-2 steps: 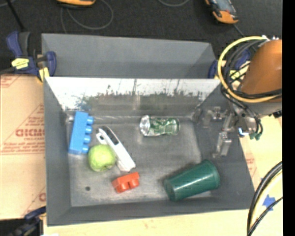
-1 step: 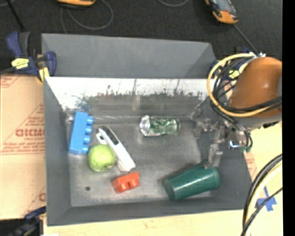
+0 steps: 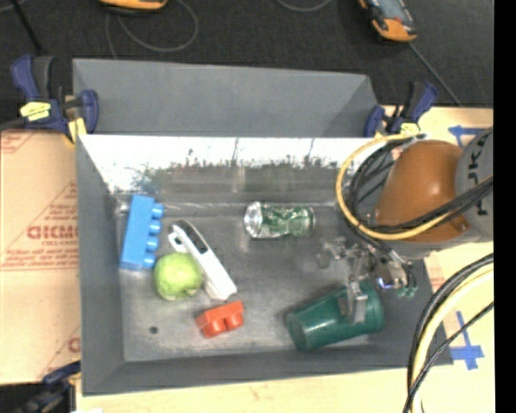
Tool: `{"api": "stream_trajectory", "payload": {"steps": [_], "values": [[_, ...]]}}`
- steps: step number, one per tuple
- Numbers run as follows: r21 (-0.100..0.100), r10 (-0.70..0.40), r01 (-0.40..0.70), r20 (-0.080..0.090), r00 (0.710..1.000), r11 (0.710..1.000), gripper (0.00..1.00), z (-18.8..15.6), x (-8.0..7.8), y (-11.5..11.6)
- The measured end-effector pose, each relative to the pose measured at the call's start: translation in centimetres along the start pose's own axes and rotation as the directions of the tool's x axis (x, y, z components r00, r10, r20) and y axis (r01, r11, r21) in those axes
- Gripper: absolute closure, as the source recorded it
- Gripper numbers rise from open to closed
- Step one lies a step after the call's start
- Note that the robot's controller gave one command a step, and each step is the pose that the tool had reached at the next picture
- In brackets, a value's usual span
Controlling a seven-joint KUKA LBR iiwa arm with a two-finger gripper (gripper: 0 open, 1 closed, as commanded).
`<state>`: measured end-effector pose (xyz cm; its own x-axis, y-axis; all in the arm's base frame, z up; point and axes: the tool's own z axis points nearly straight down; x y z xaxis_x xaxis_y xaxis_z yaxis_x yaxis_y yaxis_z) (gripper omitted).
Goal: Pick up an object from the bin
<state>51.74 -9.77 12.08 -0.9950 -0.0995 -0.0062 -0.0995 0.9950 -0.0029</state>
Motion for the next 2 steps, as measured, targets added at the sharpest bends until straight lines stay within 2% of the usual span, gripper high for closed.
{"api": "stream_trajectory", "payload": {"steps": [1, 2], "values": [[-0.006, -0.139, 0.139, -0.004, 0.99, 0.99, 0.0, 1.9, 0.6, 0.2], [0.0, -0.149, 0.149, 0.008, 0.989, 0.989, 0.0, 3.4, 2.7, -0.1]]}}
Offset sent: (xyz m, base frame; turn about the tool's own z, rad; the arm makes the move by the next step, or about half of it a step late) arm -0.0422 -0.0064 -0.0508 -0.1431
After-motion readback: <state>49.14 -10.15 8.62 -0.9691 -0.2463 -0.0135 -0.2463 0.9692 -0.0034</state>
